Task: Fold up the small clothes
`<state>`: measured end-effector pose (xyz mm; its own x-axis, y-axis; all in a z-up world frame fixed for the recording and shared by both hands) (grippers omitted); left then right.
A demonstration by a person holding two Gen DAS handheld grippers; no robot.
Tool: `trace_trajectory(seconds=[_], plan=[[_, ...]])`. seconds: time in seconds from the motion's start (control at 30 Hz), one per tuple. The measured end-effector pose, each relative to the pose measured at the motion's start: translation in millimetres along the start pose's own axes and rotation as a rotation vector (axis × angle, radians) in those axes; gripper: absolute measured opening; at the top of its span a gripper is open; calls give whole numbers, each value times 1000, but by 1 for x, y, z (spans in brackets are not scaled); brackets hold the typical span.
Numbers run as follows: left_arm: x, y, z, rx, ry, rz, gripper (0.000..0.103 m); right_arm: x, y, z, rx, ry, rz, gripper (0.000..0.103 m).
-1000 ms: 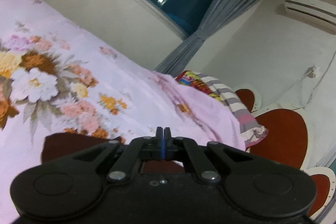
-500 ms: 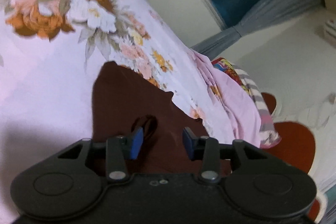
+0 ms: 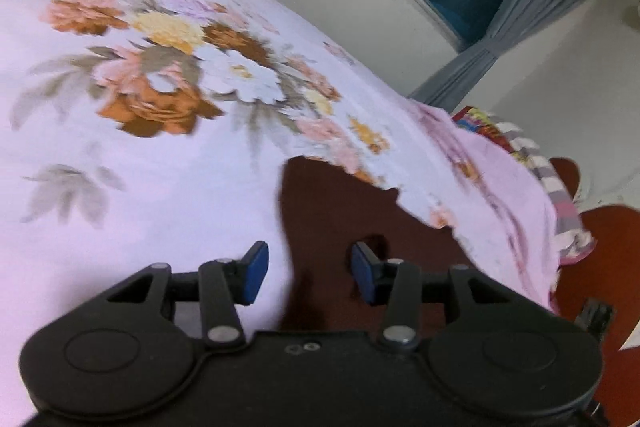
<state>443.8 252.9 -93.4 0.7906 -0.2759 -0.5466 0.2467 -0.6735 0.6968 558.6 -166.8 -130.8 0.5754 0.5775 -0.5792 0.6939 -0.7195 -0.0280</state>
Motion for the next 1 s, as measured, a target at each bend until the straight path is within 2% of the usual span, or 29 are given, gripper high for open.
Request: trace_trajectory(seconds=[0.03, 0.1, 0.13, 0.17, 0.2, 0.3, 0.37, 0.47, 0.5, 0.53, 0.57, 0.6, 0.63, 0.73, 0.83, 0.93, 1.0], plan=[[-4, -6, 1, -5, -3, -4, 44, 4, -1, 3, -12, -20, -3, 58], [-7, -16, 2, -17, -10, -11, 44, 13, -6, 12, -45, -63, -23, 45], [-8, -20, 3, -23, -11, -19, 44, 15, -8, 15, -60, -78, -23, 26], [-8, -24, 4, -31, -14, -20, 44, 16, -10, 17, -52, -90, -53, 3], [-6, -26, 5, -41, -19, -17, 44, 13, -12, 22, -44, -93, -72, 3], [-4, -23, 11, -58, -25, -1, 44, -8, -23, 23, -77, -25, -105, 3], [-2, -13, 18, -47, -32, 20, 44, -25, -37, 28, -158, 6, -96, 3], [1, 3, 28, -47, -47, 61, 44, -48, -71, 55, -350, 14, -93, 3], [2, 8, 32, -56, -50, 79, 44, -54, -77, 64, -389, 27, -59, 3], [4, 12, 35, -68, -53, 94, 45, -61, -82, 74, -396, 30, -66, 3], [7, 17, 38, -79, -57, 101, 45, -67, -84, 81, -366, 27, -99, 4], [10, 21, 40, -84, -63, 109, 45, -73, -84, 85, -343, 35, -94, 4], [13, 25, 43, -87, -67, 113, 47, -79, -81, 90, -323, 53, -53, 4], [24, 38, 48, -130, -78, 132, 52, -96, -71, 97, -235, 105, -1, 4], [40, 54, 40, -183, -75, 144, 58, -104, -56, 97, -141, 138, 38, 4], [49, 66, 31, -201, -57, 104, 57, -103, -38, 80, 2, 180, -23, 4], [45, 74, 30, -186, -39, 126, 59, -89, -35, 57, 58, 204, -113, 9]])
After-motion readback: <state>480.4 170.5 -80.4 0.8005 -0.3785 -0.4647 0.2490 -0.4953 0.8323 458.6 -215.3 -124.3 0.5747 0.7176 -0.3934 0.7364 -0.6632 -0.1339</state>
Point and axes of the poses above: each gripper's, at about its wrist camera, not at the fingertips, and x roughly the way its jaws point, y to its right, z to its underside, the point moved 7 cm from there along x, roughly the way its jaws point, and after that the axes turned 11 degrees about -x, right-handed, at the moved point
